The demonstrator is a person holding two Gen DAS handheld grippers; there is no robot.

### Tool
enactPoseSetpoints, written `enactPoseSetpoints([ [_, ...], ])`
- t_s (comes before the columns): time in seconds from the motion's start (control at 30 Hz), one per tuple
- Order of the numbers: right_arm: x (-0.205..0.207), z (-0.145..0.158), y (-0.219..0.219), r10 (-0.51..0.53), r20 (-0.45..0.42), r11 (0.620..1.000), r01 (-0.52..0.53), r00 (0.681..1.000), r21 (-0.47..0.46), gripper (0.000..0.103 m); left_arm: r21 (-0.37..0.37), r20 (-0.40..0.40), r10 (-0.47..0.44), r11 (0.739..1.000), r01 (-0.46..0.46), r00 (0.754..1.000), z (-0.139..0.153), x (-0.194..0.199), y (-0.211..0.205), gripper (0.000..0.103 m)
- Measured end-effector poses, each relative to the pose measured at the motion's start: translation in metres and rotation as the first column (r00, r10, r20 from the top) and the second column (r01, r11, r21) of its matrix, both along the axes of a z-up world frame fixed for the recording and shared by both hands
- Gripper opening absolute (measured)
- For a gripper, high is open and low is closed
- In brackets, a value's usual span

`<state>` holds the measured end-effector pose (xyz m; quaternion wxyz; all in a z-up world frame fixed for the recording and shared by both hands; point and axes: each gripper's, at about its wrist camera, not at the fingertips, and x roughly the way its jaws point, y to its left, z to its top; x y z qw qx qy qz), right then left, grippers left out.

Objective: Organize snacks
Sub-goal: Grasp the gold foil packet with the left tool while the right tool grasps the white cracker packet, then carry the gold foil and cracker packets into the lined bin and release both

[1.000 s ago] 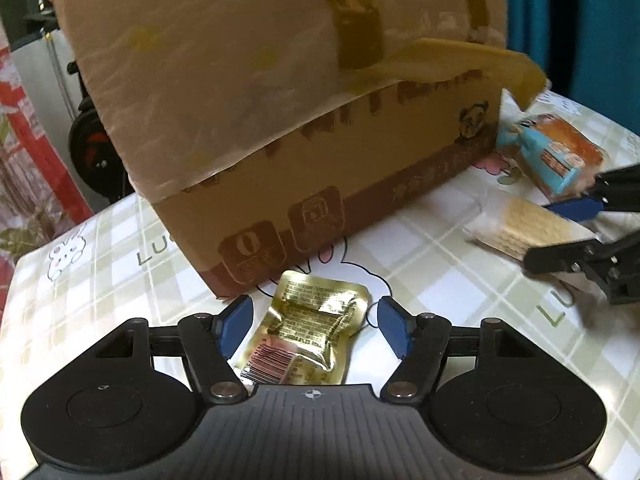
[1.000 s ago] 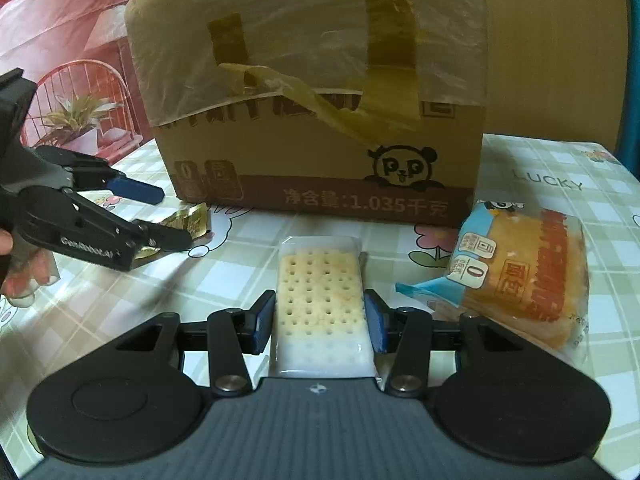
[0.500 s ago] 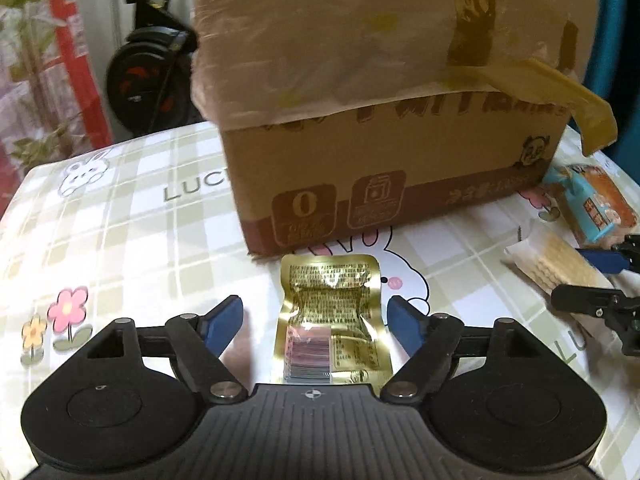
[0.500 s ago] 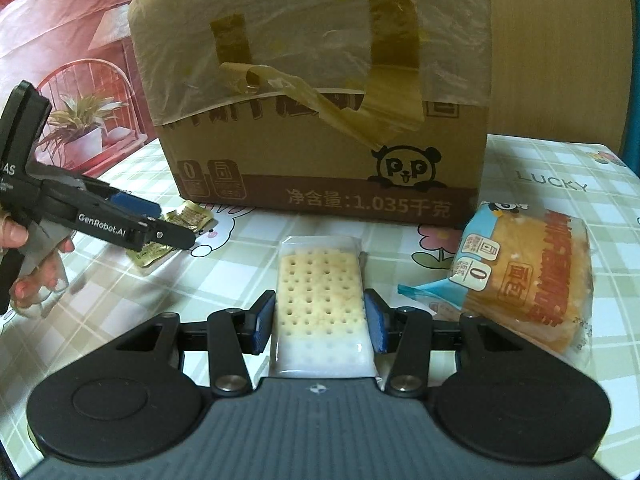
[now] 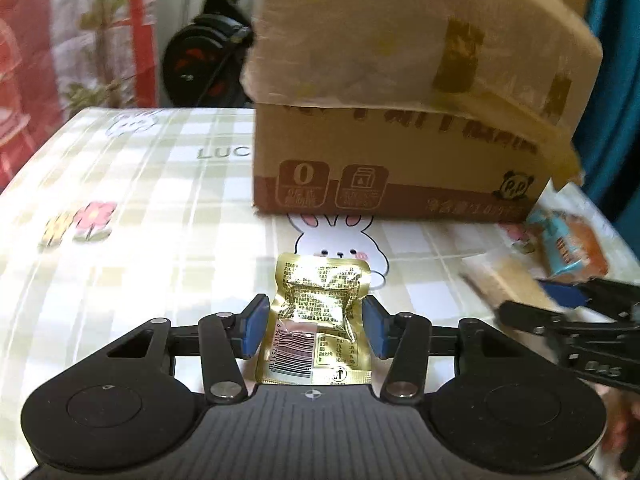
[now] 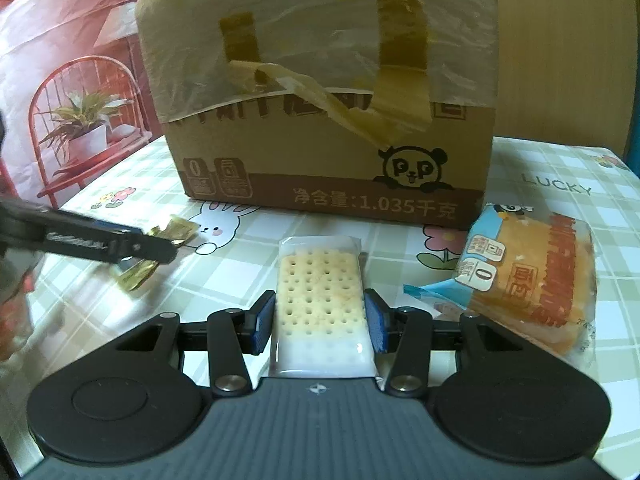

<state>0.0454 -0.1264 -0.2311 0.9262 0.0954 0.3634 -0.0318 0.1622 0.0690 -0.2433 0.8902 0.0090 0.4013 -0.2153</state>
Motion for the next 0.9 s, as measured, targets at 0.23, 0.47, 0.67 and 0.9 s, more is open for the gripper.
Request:
enactPoseSetpoints([
  [0.23, 0.0, 0.0, 0.009, 0.06, 0.002, 0.998, -0.06, 0.998, -0.013, 0.049, -0.008, 0.032, 0.044, 0.999, -0.044, 0.999, 0.02, -0.024, 0.012, 0.053],
  [0.47, -0.008, 0.005, 0.015, 0.087, 0.043, 0.996, -0.086, 0.995, -0.028, 0.049, -0.026, 0.085, 0.075, 0.997, -0.073, 0.994, 0.044, -0.04, 0.026, 0.053],
  [0.67, -0.033, 0.034, 0.007, 0.061, 0.133, 0.998, -0.062, 0.989, 0.003, 0.049, -0.06, 0.212, 0.11, 0.993, -0.099, 0.971, 0.086, -0.045, 0.029, 0.053],
  [0.9, -0.028, 0.103, -0.001, 0.086, 0.301, 0.996, -0.072, 0.95, -0.058, 0.049, -0.118, 0.341, 0.081, 0.992, -0.042, 0.936, 0.134, -0.027, 0.007, 0.054],
])
